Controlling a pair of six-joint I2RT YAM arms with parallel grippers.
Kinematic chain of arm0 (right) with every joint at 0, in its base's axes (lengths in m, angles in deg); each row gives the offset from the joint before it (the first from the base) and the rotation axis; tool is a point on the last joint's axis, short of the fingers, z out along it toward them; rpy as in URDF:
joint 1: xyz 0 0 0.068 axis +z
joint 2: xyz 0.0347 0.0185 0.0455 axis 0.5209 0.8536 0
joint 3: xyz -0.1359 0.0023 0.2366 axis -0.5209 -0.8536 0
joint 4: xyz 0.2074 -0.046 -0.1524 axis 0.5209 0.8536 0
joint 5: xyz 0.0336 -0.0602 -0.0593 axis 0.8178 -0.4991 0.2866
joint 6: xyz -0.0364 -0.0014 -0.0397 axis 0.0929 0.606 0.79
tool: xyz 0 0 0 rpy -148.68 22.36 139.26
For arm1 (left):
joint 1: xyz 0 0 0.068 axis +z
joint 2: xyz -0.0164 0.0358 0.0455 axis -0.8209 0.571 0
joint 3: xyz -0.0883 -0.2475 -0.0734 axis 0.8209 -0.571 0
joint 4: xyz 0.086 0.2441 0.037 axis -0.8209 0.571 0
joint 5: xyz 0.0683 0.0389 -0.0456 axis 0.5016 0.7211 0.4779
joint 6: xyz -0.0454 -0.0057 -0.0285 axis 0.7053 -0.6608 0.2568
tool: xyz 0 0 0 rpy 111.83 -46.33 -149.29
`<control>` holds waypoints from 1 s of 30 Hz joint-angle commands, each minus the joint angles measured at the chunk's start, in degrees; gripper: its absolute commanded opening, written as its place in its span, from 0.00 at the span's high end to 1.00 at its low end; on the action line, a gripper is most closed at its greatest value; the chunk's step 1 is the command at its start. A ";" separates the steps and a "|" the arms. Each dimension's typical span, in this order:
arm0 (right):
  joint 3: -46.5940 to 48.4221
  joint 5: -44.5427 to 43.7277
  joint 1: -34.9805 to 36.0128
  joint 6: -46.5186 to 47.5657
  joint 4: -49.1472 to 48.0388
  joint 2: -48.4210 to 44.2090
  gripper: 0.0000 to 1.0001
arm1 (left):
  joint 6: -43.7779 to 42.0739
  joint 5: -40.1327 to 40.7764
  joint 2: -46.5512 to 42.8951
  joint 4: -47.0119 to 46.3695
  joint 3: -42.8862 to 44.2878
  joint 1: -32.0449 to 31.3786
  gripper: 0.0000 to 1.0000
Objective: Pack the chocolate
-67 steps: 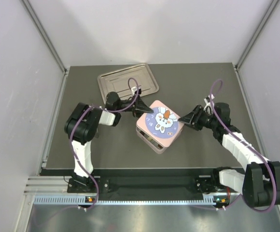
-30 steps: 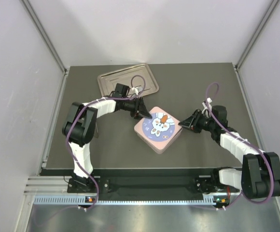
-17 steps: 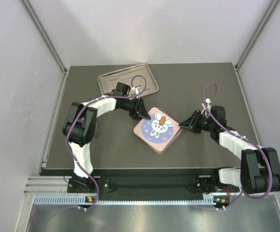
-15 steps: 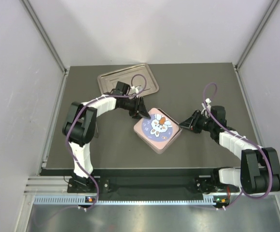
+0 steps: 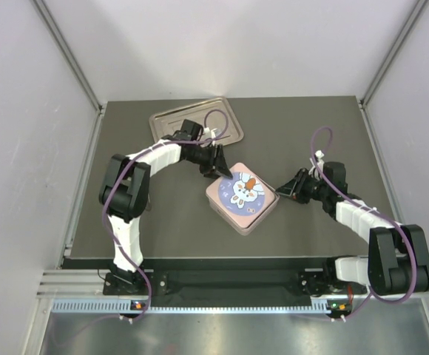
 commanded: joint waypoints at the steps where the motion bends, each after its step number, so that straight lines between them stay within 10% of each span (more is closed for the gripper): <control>1: 2.92 -0.62 -1.00 2.13 -0.12 -0.79 0.72 | -3.65 6.20 0.05 4.02 1.76 0.20 0.52; 30: 6.26 -1.23 -1.00 2.75 3.14 -0.62 0.68 | -8.66 15.26 -4.34 12.73 5.27 0.29 0.41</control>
